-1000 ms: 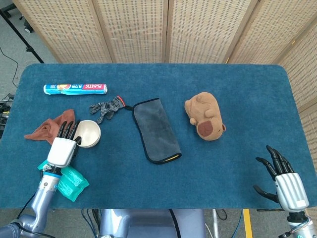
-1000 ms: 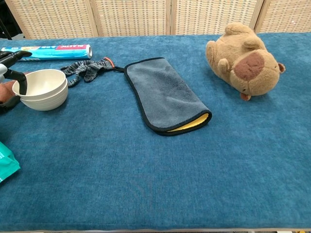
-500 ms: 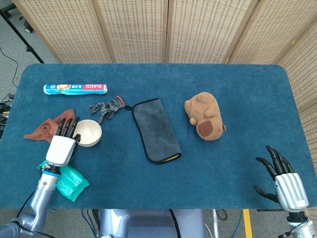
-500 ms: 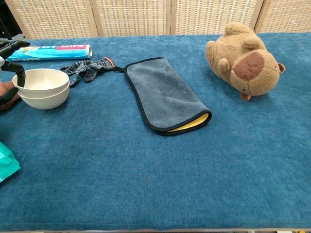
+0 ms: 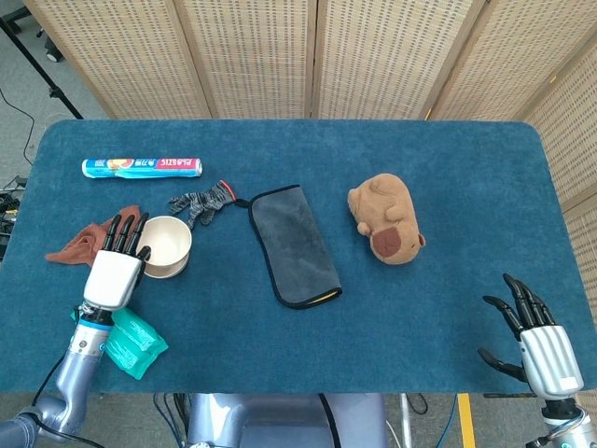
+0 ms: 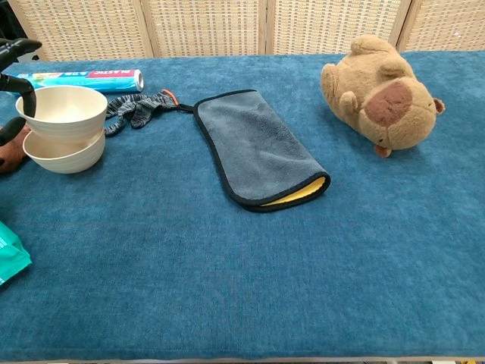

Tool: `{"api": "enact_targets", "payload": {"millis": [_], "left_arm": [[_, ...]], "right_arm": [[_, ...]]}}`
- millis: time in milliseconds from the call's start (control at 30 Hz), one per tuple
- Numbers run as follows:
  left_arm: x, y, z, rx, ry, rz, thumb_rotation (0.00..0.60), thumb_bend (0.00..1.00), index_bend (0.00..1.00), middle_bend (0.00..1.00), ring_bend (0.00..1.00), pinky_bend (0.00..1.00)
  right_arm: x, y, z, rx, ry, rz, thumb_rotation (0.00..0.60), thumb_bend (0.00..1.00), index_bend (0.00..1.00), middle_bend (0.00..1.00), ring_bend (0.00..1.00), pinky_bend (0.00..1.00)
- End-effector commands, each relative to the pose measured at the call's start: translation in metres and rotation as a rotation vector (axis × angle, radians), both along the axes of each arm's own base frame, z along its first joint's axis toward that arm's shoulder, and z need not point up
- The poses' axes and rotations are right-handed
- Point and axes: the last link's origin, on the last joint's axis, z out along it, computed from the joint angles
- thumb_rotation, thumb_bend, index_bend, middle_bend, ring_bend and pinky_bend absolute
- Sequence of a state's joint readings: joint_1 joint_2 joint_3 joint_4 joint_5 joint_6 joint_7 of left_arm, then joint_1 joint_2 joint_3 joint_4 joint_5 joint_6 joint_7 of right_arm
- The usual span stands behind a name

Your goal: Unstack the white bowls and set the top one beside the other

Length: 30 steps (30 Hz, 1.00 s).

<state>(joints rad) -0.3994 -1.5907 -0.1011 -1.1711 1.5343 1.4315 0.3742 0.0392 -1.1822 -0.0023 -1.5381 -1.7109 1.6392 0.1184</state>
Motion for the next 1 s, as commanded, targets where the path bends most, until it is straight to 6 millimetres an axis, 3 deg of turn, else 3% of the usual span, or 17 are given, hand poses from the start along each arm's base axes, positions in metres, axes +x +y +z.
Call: {"api": "enact_targets", "payload": {"millis": [33, 467, 1000], "left_arm": [[0.003, 0.001, 0.002, 0.009, -0.004, -0.015, 0.600, 0.48, 0.71, 0.01, 0.00, 0.05], [0.033, 0.018, 0.007, 0.047, -0.037, -0.065, 0.600, 0.48, 0.71, 0.02, 0.00, 0.05], [0.080, 0.018, -0.021, 0.007, -0.109, -0.115, 0.600, 0.48, 0.71, 0.02, 0.00, 0.05]], "right_arm": [[0.000, 0.000, 0.000, 0.000, -0.001, -0.001, 0.600, 0.16, 0.22, 0.00, 0.00, 0.15], [-0.002, -0.002, 0.002, -0.005, -0.008, -0.008, 0.600, 0.16, 0.22, 0.00, 0.00, 0.15], [-0.004, -0.003, 0.005, -0.010, -0.017, -0.017, 0.600, 0.16, 0.22, 0.00, 0.00, 0.15]]}}
